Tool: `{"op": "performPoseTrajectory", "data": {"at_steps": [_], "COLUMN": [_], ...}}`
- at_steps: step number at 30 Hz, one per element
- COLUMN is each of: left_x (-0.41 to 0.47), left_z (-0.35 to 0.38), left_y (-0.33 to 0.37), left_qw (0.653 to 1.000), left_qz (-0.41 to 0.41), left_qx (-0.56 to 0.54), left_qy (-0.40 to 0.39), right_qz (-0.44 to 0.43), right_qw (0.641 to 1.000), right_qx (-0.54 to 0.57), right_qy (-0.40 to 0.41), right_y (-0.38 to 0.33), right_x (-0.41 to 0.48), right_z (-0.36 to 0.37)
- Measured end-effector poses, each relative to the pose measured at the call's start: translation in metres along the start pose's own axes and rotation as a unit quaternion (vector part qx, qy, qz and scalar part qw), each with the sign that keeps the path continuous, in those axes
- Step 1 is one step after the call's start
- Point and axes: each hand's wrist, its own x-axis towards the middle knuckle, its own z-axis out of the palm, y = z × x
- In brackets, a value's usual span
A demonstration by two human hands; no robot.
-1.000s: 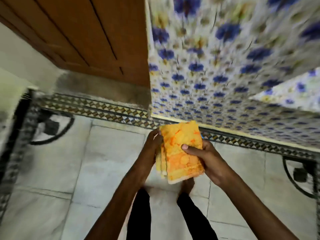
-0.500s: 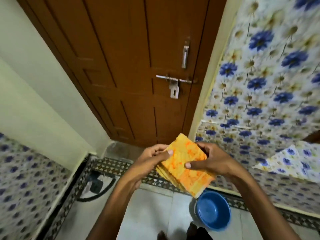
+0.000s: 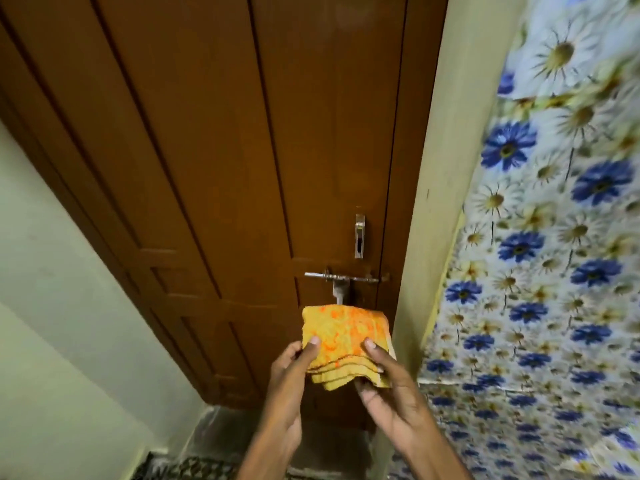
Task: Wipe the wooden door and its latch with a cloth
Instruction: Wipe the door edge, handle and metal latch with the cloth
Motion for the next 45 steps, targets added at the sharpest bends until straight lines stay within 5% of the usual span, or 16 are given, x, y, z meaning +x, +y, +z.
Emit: {"op": "performPoseTrajectory", "data": {"at_steps": [9,15,18,21,23,26,28,34,38,45], "left_x": [0.059,0.107,0.144,0.192,0.225,0.267,0.290,0.329,0.341,0.344], "left_z": [0.034,0.041,0.038,0.037,0.046,0.055,0.055,0.052,0.055,0.055], "left_y": [0.031,0.048,0.070,0.104,0.128,0.157,0.165,0.163,0.159,0.158], "left_qw": [0.996,0.990,0.950,0.784,0.666,0.519,0.459,0.385,0.360,0.352], "left_qz": [-0.034,-0.006,0.203,0.498,0.595,0.664,0.693,0.747,0.770,0.779], "left_qx": [-0.014,0.089,0.237,0.368,0.447,0.537,0.555,0.540,0.523,0.512], "left_qy": [-0.076,-0.111,-0.029,0.049,0.055,0.033,0.027,0.046,0.071,0.079], "right_qz": [-0.154,-0.222,-0.415,-0.583,-0.538,-0.445,-0.433,-0.485,-0.505,-0.559], "right_qw": [0.981,0.954,0.821,0.556,0.418,0.330,0.310,0.282,0.270,0.300], "right_qx": [0.116,-0.047,-0.264,-0.514,-0.664,-0.775,-0.783,-0.764,-0.763,-0.706], "right_qy": [0.014,0.195,0.288,0.296,0.310,0.305,0.321,0.319,0.300,0.315], "right_y": [-0.001,-0.012,-0.030,-0.051,-0.066,-0.070,-0.070,-0.047,-0.043,-0.051], "right_x": [0.047,0.075,0.085,0.113,0.148,0.190,0.202,0.211,0.216,0.229], "right_z": [0.030,0.050,0.075,0.083,0.082,0.089,0.088,0.047,0.031,0.058]}}
